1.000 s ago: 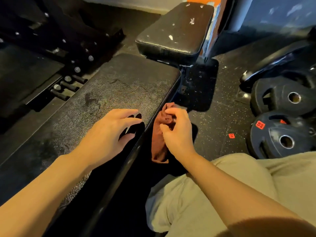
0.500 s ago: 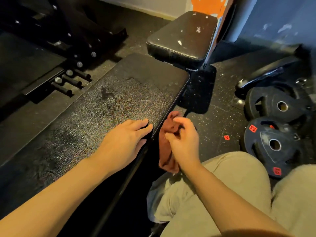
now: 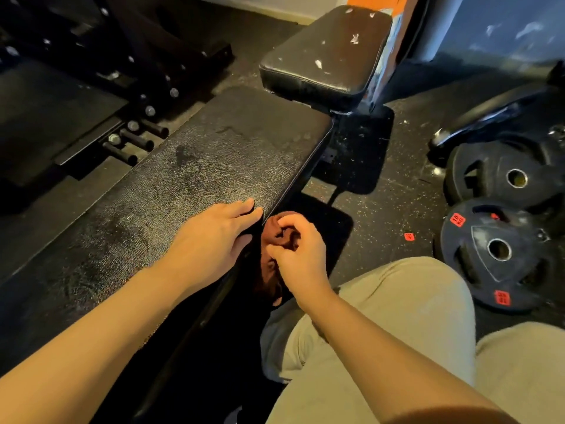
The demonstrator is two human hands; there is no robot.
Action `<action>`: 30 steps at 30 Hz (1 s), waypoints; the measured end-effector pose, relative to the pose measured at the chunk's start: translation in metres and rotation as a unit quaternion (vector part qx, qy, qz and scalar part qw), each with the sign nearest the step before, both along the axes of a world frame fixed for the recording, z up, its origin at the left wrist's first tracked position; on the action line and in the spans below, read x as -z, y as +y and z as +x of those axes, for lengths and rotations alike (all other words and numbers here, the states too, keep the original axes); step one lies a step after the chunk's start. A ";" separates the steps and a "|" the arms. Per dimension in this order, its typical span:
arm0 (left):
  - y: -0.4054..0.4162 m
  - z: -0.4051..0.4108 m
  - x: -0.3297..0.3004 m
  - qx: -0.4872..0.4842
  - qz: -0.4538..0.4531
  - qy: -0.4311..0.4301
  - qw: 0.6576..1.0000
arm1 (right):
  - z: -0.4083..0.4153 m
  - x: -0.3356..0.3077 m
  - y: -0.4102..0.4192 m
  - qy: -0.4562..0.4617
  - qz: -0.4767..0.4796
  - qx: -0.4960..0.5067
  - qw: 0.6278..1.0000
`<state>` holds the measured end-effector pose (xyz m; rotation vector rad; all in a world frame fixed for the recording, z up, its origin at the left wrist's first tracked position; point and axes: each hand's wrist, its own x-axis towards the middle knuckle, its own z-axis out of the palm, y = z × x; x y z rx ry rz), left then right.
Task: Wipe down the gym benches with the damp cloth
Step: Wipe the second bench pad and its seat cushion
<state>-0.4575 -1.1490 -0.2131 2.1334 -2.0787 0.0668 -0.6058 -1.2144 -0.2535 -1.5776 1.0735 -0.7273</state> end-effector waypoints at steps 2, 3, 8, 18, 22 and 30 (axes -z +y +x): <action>0.001 -0.002 -0.001 -0.005 0.005 -0.002 1.000 | -0.002 0.005 -0.014 -0.016 -0.018 0.044 0.999; 0.001 -0.004 -0.002 -0.009 0.008 -0.004 1.000 | -0.002 0.007 -0.024 -0.023 -0.024 0.079 0.996; 0.000 -0.018 -0.007 -0.054 0.036 0.018 0.998 | 0.005 0.004 -0.050 -0.028 -0.033 0.076 0.996; 0.004 -0.030 -0.014 -0.107 0.081 0.049 0.990 | -0.024 -0.001 -0.002 -0.011 -0.016 -0.124 0.992; 0.043 -0.033 -0.016 -0.126 0.025 0.057 0.990 | -0.019 -0.002 -0.020 -0.028 -0.070 0.014 0.997; 0.110 -0.045 -0.010 -0.182 0.031 0.049 0.982 | 0.016 -0.011 0.070 -0.046 -0.087 -0.049 0.994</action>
